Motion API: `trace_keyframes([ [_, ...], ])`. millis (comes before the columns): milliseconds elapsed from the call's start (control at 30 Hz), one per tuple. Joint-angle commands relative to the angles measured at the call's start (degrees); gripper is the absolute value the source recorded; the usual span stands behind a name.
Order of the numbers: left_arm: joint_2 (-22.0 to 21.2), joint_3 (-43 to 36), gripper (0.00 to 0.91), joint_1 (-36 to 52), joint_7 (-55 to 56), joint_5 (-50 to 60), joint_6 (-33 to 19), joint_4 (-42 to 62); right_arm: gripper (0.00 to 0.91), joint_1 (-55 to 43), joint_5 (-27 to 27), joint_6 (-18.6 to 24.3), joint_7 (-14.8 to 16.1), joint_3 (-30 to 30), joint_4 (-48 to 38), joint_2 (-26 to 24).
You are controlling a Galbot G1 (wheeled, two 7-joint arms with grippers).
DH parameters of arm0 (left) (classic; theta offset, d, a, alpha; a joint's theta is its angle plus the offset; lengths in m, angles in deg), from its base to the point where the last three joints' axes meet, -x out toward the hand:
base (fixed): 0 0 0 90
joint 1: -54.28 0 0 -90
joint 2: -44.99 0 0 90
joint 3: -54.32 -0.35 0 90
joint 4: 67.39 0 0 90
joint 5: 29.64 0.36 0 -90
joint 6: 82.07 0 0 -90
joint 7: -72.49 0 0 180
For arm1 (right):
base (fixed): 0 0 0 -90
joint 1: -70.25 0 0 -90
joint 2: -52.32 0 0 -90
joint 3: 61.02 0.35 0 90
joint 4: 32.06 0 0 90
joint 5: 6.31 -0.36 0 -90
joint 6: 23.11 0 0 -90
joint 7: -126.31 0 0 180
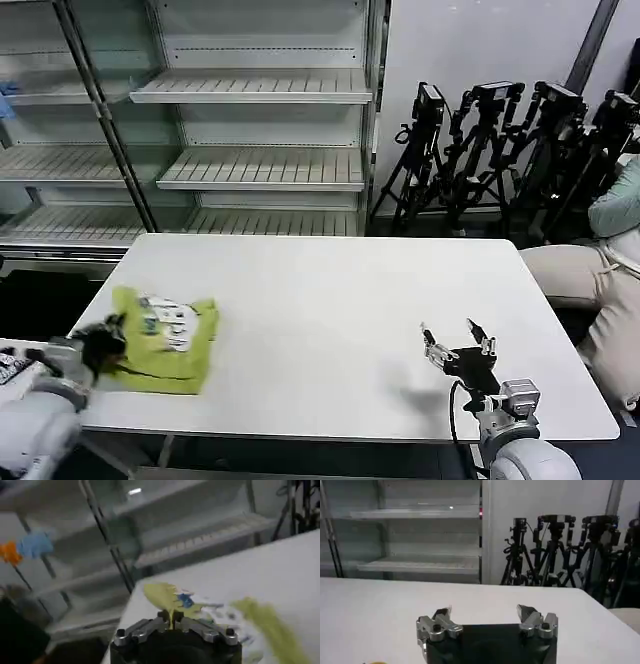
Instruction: Fold and organize the clothes.
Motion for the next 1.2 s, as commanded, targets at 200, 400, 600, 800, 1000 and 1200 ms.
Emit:
trace_keyframes([
  [200,-30.51,-52.21,0.01,-2.94,3.42,22.34,-0.78,-13.07,0.907,1.77,-0.21,-0.55,-0.08,2.88,1.2,-1.16],
  [400,-41.91,-54.57,0.01,8.16,8.46,17.36,-0.55,-2.16,0.907,0.81,-0.06,-0.33,2.27,3.35,1.65,-1.22],
  [600,-44.93,-50.46,0.01,17.54,17.71,5.51,-0.38,3.88,0.907,-3.19,-3.22,-1.73,2.6,4.78,1.94,-2.23],
  [800,-46.43,-48.08,0.907,21.33,23.37,0.06,-0.55,7.47,0.907,-5.32,-2.5,-2.08,3.25,4.8,1.26,-2.43],
  [1000,-41.79,-47.05,0.907,19.9,19.06,0.49,-0.69,1.5,0.907,-8.14,-2.35,-2.33,3.81,4.35,-0.94,-2.29],
  [1200,-32.53,-36.05,0.907,21.25,12.27,2.55,-3.48,-3.34,0.907,-11.97,-0.38,-0.98,4.76,2.47,-4.66,-1.86],
])
